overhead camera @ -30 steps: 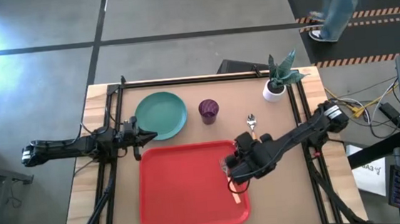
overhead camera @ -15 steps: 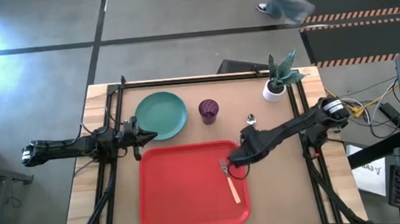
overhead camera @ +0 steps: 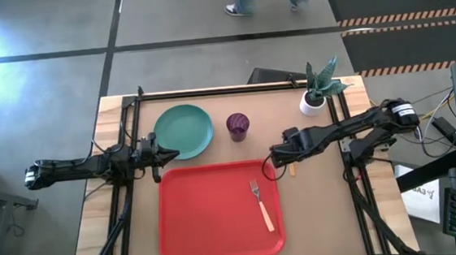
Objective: Pick and place plate/cup/fork/spoon on tray
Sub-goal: Put the orange spoon on the red serving tray to the left of the orange fork
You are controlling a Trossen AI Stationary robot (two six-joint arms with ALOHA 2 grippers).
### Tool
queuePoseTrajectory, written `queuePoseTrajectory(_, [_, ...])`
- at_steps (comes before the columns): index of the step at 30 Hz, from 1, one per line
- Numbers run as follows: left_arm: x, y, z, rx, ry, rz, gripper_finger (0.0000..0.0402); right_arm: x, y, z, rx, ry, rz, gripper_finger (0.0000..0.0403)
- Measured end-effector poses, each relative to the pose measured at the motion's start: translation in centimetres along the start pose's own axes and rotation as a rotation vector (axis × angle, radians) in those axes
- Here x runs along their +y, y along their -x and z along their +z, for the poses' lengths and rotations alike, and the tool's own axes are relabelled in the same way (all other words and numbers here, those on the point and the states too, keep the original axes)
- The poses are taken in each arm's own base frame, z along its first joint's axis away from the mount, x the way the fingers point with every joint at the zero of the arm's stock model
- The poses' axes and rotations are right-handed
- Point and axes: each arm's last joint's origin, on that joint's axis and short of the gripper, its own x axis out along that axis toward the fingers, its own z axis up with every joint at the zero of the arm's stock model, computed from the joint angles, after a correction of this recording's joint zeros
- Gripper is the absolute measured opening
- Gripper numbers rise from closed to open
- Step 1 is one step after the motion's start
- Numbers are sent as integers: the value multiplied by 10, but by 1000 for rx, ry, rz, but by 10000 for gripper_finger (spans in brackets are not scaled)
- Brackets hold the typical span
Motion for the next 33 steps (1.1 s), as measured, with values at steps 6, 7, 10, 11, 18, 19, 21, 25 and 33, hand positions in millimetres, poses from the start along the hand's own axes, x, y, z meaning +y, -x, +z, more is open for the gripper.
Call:
queuePoseTrajectory(6, [0,0,0,0,0,0,0,0,-20,-1,-6,1,81,199])
queuePoseTrajectory(7, [0,0,0,0,0,0,0,-1,-23,-1,-5,0,83,199])
queuePoseTrajectory(10, [0,0,0,0,0,0,0,-4,-31,-4,16,0,68,199])
queuePoseTrajectory(11, [0,0,0,0,0,0,0,-5,-33,-4,18,0,63,199])
queuePoseTrajectory(18, [0,0,0,0,0,0,0,-9,-41,-8,38,-18,58,199])
queuePoseTrajectory(19, [0,0,0,0,0,0,0,-8,-41,-7,36,-20,68,199])
queuePoseTrajectory(21, [0,0,0,1,0,0,0,-7,-42,-7,31,-21,76,199])
queuePoseTrajectory(25, [0,0,0,0,0,0,0,-5,-44,-7,13,-24,84,199])
queuePoseTrajectory(33, [0,0,0,0,0,0,0,0,-57,-9,14,-18,41,199])
